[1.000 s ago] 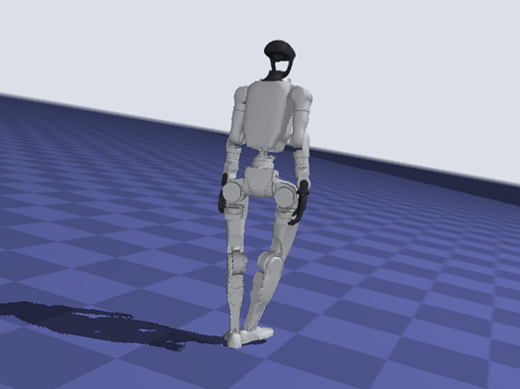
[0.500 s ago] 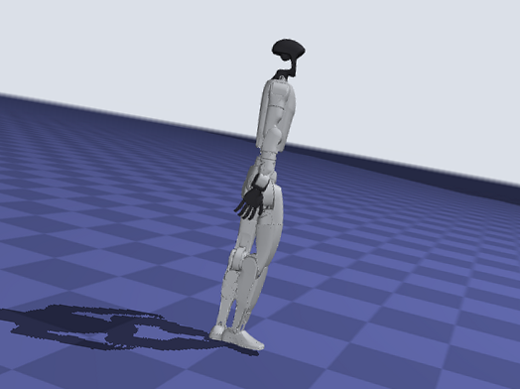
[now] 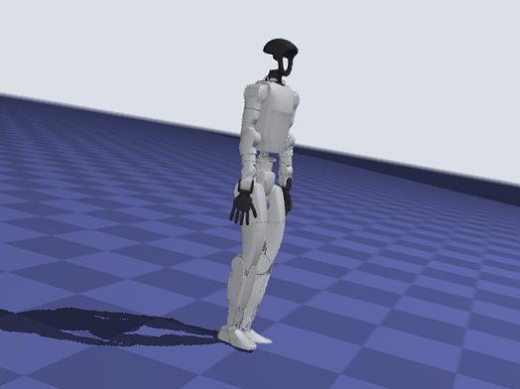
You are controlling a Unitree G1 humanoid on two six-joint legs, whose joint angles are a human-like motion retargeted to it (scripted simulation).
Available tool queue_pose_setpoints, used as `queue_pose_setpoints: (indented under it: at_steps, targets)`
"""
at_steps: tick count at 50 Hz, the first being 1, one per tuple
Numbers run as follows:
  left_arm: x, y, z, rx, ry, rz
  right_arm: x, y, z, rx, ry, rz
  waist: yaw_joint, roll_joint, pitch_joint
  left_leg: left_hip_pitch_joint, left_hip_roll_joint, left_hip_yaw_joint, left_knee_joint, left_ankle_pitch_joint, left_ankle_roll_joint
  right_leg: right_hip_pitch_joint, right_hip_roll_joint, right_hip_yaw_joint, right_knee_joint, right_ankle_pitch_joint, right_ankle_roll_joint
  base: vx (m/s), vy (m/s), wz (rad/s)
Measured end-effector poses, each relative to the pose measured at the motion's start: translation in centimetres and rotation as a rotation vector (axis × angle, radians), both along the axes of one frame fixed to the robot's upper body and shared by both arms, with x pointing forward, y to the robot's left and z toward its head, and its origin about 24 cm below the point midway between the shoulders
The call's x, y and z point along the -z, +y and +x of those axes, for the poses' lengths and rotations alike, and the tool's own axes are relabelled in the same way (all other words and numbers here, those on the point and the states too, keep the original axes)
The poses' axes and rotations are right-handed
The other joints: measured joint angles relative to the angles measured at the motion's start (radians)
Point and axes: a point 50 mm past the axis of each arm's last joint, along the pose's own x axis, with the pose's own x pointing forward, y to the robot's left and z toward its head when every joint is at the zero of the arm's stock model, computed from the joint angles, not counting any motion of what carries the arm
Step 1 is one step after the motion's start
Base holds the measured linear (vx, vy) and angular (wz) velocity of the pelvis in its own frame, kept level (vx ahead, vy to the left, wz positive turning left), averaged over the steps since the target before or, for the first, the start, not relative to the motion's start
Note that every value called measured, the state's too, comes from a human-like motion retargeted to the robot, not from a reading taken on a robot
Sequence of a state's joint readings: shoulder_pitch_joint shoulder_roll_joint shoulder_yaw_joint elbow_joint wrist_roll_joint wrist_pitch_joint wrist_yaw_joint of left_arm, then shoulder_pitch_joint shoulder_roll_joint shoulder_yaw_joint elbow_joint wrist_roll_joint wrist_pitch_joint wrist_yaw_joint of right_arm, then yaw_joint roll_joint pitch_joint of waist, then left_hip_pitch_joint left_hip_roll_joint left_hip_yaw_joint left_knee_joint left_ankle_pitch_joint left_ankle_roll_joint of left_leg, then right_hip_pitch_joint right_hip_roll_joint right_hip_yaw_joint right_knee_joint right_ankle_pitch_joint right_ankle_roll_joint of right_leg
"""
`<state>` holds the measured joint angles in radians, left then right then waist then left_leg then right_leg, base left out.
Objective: In place motions
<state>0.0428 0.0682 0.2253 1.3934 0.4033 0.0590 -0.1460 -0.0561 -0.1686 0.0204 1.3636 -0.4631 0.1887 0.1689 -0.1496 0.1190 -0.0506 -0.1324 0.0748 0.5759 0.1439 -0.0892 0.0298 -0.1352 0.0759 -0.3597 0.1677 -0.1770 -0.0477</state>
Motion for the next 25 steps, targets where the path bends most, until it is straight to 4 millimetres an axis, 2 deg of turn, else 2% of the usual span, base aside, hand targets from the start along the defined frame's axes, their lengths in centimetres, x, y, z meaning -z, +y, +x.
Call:
queue_pose_setpoints:
  at_steps: [2,4,8,10,12,14,15,16,17,18,20,22,23,25]
  targets:
    - [0.0,0.2,-0.1,-0.019,0.000,0.007,0.1,0.0,-0.7,0.003,0.018,-0.009,0.003,0.006,0.009,0.000,-0.028,-0.124,-0.028,0.012,-0.007,0.009,0.009,-0.002,0.005,-0.004,0.003,0.12,-0.15,0.21]
    - [0.0,0.3,-0.2,-0.047,0.001,0.012,0.2,-0.1,-1.8,0.018,0.051,-0.018,-0.006,0.010,0.009,0.011,-0.015,-0.081,-0.044,0.019,-0.012,0.015,0.010,-0.037,0.017,-0.014,0.006,0.19,-0.21,0.78]
    - [-0.1,0.8,-0.1,-0.089,-0.008,0.023,0.3,-0.2,-4.2,0.060,0.130,-0.017,0.026,0.010,0.006,-0.027,-0.020,-0.185,-0.036,0.041,-0.020,-0.001,0.005,-0.057,0.091,-0.027,0.045,0.24,-0.28,0.93]
    - [-0.2,1.4,0.2,-0.095,-0.021,0.033,0.3,0.0,-5.6,0.085,0.178,-0.016,0.026,0.007,0.012,-0.051,-0.014,-0.237,-0.023,0.060,-0.023,-0.032,0.001,0.016,0.155,-0.005,0.056,0.28,-0.38,1.80]
    - [-0.3,1.9,0.3,-0.103,-0.033,0.048,0.3,0.2,-6.4,0.094,0.211,-0.015,0.078,-0.007,0.025,-0.057,-0.011,-0.253,-0.018,0.075,-0.028,-0.055,0.050,0.293,0.204,0.010,0.084,0.30,-0.39,0.74]
    - [-0.3,2.4,0.2,-0.116,-0.041,0.064,0.3,0.4,-6.9,0.097,0.233,-0.010,0.172,-0.025,0.035,-0.057,-0.001,-0.244,-0.014,0.086,-0.048,-0.010,0.120,0.641,0.184,0.018,0.134,0.22,-0.32,0.24]
    - [-0.4,2.7,0.1,-0.117,-0.043,0.072,0.3,0.5,-7.1,0.102,0.240,-0.004,0.189,-0.025,0.044,-0.060,0.001,-0.273,-0.012,0.095,-0.061,0.017,0.150,0.764,0.166,0.020,0.156,0.35,-0.33,1.80]
    - [-0.4,2.9,0.1,-0.118,-0.044,0.077,0.4,0.7,-7.2,0.112,0.238,0.003,0.182,-0.020,0.056,-0.069,-0.003,-0.332,-0.008,0.103,-0.077,0.038,0.157,0.802,0.149,0.010,0.175,0.42,-0.35,2.83]
    - [-0.5,3.2,0.2,-0.121,-0.048,0.080,0.4,0.8,-7.2,0.122,0.234,0.010,0.163,-0.017,0.069,-0.078,-0.015,-0.402,-0.005,0.112,-0.091,0.050,0.157,0.794,0.139,-0.005,0.181,0.44,-0.32,4.01]
    - [-0.5,3.4,0.4,-0.128,-0.057,0.079,0.4,0.8,-7.0,0.135,0.223,0.017,0.118,-0.018,0.084,-0.090,-0.043,-0.491,-0.006,0.123,-0.100,0.047,0.142,0.691,0.142,-0.028,0.164,0.43,-0.28,4.56]
    - [-0.6,3.8,0.7,-0.160,-0.072,0.073,0.4,0.8,-6.6,0.144,0.202,0.025,0.051,-0.034,0.105,-0.102,-0.112,-0.643,-0.018,0.141,-0.111,0.040,0.087,0.391,0.127,-0.051,0.052,0.54,-0.23,4.10]
    - [-0.6,3.9,0.4,-0.214,-0.074,0.070,0.3,0.2,-6.4,0.117,0.197,0.014,0.135,-0.073,0.105,-0.108,-0.146,-0.646,-0.029,0.132,-0.107,0.087,0.034,0.300,0.071,-0.051,0.033,0.56,-0.14,1.77]
    - [-0.7,4.1,0.4,-0.235,-0.079,0.070,0.3,0.0,-6.1,0.105,0.193,0.011,0.162,-0.087,0.112,-0.115,-0.167,-0.671,-0.033,0.129,-0.103,0.095,0.042,0.325,0.070,-0.064,0.043,0.36,-0.09,2.11]
    - [-0.7,4.3,0.7,-0.273,-0.092,0.072,0.2,-0.8,-5.3,0.081,0.176,-0.010,0.177,-0.091,0.130,-0.130,-0.202,-0.752,-0.041,0.130,-0.105,0.092,0.009,0.194,0.070,-0.071,0.049,0.30,-0.03,2.90]
